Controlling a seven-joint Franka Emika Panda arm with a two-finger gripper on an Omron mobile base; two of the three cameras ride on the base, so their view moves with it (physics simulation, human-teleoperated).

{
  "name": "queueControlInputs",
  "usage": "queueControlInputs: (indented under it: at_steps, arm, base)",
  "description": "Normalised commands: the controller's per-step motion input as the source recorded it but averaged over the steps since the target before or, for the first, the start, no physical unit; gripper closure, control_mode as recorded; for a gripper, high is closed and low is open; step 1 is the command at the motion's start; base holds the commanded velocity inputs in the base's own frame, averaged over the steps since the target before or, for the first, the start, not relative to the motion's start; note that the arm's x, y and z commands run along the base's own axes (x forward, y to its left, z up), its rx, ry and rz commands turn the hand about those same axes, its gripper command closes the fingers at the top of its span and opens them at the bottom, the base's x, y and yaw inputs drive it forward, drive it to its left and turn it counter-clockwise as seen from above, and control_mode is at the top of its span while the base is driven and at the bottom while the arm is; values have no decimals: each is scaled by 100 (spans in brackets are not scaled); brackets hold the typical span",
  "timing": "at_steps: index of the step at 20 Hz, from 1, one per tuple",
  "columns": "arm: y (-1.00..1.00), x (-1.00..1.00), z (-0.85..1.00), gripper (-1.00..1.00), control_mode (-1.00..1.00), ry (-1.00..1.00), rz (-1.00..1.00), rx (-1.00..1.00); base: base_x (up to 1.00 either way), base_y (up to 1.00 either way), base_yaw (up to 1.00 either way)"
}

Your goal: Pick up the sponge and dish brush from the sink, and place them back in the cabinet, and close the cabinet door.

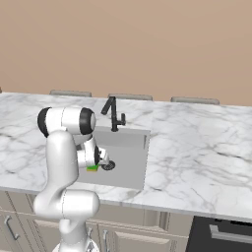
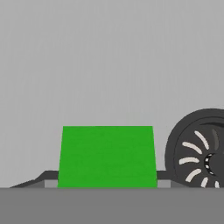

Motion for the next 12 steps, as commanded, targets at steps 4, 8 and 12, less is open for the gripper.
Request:
queueControlInputs:
  at_steps: [4,8,12]
  arm:
    - [-1,0,0,100,-100,0,0,0]
    - [0,-4,34,100,-100,-9,0,0]
    - [0,-3,32,100,-100,-6,0,0]
  base:
    - [0,0,0]
    - [0,0,0]
    - [0,0,0]
